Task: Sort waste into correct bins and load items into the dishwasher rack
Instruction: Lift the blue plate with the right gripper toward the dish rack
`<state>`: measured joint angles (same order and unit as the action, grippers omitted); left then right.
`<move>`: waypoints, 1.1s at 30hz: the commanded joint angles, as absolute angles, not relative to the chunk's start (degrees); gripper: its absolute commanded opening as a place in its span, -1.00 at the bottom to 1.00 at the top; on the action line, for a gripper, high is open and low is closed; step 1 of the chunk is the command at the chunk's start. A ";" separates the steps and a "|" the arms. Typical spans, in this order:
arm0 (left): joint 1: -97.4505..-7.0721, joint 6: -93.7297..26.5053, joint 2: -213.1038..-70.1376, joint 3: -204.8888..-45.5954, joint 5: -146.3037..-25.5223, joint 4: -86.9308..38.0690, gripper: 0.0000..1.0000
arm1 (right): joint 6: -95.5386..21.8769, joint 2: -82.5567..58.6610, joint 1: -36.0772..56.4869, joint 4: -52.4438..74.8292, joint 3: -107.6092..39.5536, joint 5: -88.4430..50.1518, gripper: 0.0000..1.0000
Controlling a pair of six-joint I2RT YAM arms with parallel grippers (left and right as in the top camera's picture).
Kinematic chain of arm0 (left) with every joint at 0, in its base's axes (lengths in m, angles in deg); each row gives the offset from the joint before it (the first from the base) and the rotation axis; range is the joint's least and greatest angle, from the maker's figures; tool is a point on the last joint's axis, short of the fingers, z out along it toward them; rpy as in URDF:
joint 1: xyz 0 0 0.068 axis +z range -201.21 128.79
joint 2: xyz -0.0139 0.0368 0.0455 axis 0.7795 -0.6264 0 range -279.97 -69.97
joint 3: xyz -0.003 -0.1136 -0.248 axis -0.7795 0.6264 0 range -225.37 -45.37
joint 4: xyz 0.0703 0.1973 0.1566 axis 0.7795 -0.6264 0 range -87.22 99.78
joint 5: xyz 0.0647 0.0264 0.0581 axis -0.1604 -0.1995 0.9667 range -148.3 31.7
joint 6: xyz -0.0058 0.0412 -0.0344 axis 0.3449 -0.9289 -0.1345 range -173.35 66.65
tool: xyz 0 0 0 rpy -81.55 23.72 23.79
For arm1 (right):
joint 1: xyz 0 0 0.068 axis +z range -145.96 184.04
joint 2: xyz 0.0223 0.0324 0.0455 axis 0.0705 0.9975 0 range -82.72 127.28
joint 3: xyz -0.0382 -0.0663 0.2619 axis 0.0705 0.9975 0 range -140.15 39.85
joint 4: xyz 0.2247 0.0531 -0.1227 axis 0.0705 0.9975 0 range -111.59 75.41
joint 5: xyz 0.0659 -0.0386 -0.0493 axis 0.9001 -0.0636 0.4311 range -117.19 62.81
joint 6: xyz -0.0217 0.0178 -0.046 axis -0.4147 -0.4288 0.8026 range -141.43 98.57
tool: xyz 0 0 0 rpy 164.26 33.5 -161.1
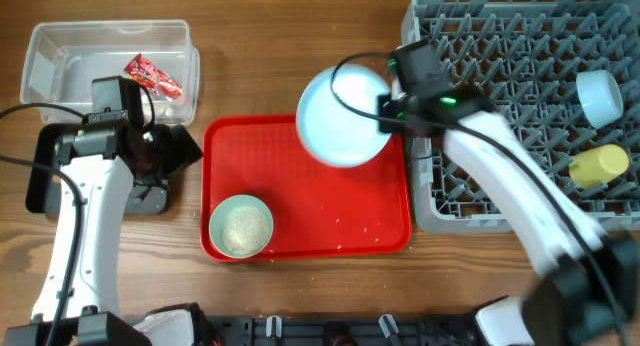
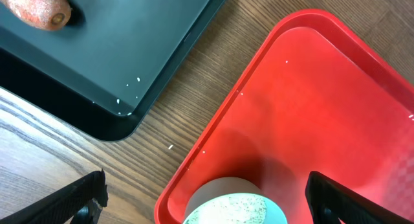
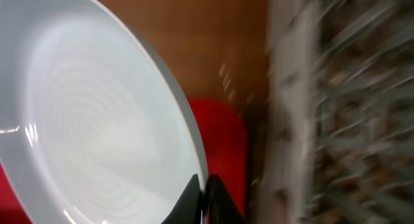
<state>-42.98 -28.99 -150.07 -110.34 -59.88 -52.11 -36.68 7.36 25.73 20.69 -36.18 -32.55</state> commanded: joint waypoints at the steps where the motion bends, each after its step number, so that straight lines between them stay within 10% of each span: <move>1: -42.72 -28.25 -149.78 -109.88 -60.36 -51.85 0.97 | -30.93 -1.27 22.08 17.98 -37.95 -44.51 -0.91; 12: -42.72 -28.25 -149.78 -109.88 -60.36 -51.39 0.97 | -7.56 -3.85 5.89 -10.11 -37.82 -73.10 -0.91; 33: -42.72 -28.25 -149.78 -109.88 -60.36 -51.26 0.96 | 5.40 23.65 -8.82 -28.44 -37.82 -74.10 -0.91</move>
